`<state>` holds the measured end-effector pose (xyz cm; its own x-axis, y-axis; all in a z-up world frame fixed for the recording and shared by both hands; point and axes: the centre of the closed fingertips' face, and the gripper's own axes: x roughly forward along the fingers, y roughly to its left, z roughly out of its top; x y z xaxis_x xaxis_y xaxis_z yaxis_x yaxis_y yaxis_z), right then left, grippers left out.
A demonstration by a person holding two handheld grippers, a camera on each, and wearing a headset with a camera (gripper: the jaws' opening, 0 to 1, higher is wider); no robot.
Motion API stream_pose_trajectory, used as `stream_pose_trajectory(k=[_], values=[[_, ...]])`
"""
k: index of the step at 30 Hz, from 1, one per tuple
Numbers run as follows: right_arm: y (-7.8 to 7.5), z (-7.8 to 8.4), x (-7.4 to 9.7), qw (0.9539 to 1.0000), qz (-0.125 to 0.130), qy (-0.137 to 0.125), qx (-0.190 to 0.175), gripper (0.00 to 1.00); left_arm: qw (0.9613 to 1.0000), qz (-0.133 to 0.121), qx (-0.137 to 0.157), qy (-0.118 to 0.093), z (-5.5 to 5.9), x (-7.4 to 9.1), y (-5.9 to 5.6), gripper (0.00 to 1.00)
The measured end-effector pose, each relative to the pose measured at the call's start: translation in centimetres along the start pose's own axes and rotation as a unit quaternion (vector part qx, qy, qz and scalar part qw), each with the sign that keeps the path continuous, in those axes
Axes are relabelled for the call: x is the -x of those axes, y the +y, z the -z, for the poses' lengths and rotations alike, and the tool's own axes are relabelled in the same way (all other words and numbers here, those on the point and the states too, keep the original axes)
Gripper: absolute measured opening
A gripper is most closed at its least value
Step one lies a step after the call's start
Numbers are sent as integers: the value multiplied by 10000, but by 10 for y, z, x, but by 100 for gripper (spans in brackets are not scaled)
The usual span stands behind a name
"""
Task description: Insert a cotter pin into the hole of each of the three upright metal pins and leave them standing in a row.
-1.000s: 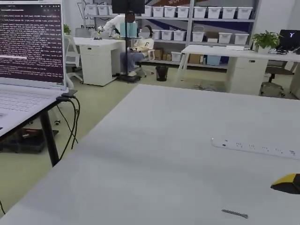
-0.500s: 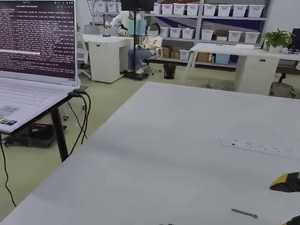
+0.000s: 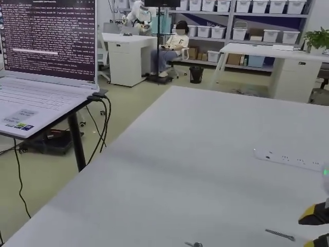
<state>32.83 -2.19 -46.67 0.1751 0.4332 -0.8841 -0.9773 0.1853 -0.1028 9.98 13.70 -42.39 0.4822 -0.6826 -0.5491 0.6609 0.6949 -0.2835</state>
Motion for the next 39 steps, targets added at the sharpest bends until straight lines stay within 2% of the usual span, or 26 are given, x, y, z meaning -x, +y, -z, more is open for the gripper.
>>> stream_pose_trajectory(k=[2,4,7,9,15,17,18,21,24,27,34,39], values=[[-2,-1,-5,10000,-23,29,16,30,10000,6,31,20,2,0,-1,90],[-8,-1,-8,9999,86,106,70,24,10000,-47,24,49,3,1,0,89],[-14,-3,-13,9998,165,108,97,19,9999,-127,41,-39,0,4,3,88],[-15,-3,-19,9999,82,144,39,18,9999,-129,55,-70,-2,6,3,86],[-17,4,-27,9980,85,543,322,15,9999,-87,80,-63,-1,7,0,84],[-16,7,-31,9974,-16,655,292,15,9999,-81,95,-55,0,5,-1,84],[-16,4,-30,9978,-86,597,280,14,9999,-76,97,-50,1,5,-2,84],[-27,9,-30,9959,68,829,357,10,9999,-24,106,-6,3,1,-4,84],[-24,7,-31,9963,-184,828,148,9,10000,30,80,47,5,-2,-7,83],[-19,8,-32,9946,-466,918,151,5,9999,55,105,36,3,-3,-8,83],[-18,7,-33,9891,-589,1182,645,4,9999,100,99,27,1,-5,-9,81],[-19,6,-34,9881,-640,1239,652,4,9999,116,77,93,4,-6,-9,81]])
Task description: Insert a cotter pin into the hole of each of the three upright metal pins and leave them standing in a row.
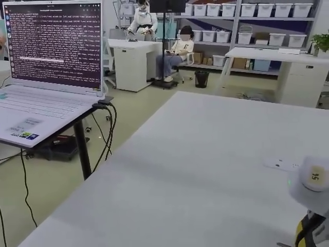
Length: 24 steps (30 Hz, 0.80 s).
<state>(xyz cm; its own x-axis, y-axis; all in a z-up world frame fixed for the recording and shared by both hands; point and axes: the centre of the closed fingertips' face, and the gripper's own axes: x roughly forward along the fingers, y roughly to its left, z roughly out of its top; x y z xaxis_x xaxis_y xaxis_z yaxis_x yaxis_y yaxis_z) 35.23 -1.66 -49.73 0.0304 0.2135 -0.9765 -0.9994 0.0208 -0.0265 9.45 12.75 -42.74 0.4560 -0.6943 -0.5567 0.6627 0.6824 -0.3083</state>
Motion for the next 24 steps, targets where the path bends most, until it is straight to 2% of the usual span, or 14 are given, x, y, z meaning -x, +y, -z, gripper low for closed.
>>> stream_pose_trajectory(k=[3,7,10,16,22,24], values=[[-1,0,0,9999,-19,-42,-92,3,10000,2,17,-3,1,-1,0,80],[-3,-1,-1,9992,24,-42,-407,0,10000,51,-5,40,1,-3,-3,80],[-3,-1,-3,9992,31,-3,-399,0,9998,161,-66,98,1,-5,-6,80],[-2,-1,-3,9992,45,136,-372,0,9998,175,-81,68,-1,-7,-6,79],[-2,-1,-2,9980,128,226,-584,0,9998,179,-74,49,-1,-8,-7,78],[-2,-1,-3,9983,195,344,-430,0,9998,168,-70,51,-1,-8,-6,78]])
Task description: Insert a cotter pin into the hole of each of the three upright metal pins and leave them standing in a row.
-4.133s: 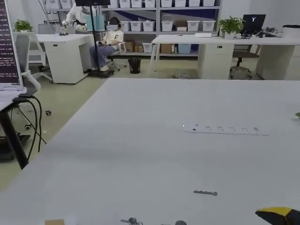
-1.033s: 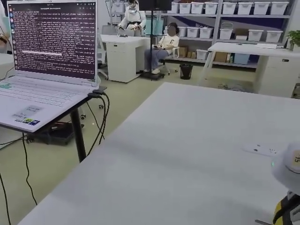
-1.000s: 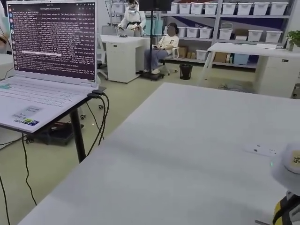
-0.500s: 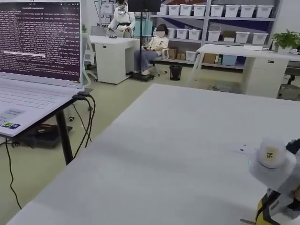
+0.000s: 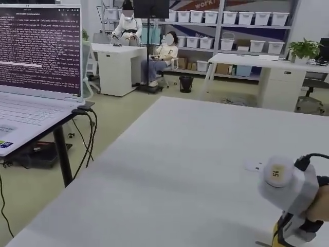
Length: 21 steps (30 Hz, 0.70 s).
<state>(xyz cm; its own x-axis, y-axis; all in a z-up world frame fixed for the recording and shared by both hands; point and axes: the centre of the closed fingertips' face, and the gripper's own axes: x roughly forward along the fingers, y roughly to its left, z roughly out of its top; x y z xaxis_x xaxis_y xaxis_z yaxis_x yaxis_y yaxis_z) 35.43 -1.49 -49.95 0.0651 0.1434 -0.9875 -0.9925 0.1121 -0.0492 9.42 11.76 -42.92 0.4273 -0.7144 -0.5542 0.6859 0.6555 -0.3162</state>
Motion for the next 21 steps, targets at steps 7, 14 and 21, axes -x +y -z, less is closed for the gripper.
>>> stream_pose_trajectory(k=[7,14,21], values=[[1,-1,-1,9987,192,316,360,0,10000,0,33,-91,-4,3,-1,75],[0,9,2,9984,183,371,391,0,9999,-36,7,-116,-7,5,-2,74],[3,26,9,9984,161,427,321,0,9998,-52,-58,-194,-11,5,-1,73]])
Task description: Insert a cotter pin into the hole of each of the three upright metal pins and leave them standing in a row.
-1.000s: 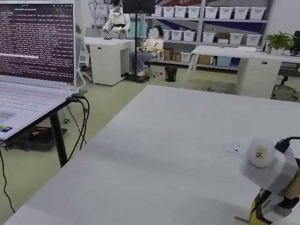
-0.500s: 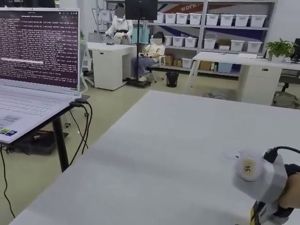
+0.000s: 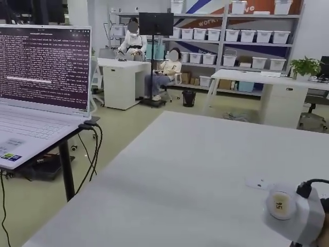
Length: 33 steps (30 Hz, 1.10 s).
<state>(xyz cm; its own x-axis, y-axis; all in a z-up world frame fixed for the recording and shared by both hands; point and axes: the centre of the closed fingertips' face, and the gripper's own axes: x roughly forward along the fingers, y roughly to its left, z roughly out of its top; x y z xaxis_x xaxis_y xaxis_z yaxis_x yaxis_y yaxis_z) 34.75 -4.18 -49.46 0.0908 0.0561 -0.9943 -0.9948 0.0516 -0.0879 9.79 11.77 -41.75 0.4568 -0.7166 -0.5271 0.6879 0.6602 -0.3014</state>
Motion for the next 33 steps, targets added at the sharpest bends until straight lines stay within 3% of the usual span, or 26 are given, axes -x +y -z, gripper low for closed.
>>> stream_pose_trajectory(k=[15,20,33], values=[[14,-11,49,9965,367,-749,-30,0,10000,55,-49,-19,-9,-8,0,73],[21,-12,60,9952,481,-846,90,0,9999,145,-58,25,-12,-14,-1,72],[42,-18,93,9871,909,-1280,306,0,9997,173,-108,-102,-30,-19,5,67]])
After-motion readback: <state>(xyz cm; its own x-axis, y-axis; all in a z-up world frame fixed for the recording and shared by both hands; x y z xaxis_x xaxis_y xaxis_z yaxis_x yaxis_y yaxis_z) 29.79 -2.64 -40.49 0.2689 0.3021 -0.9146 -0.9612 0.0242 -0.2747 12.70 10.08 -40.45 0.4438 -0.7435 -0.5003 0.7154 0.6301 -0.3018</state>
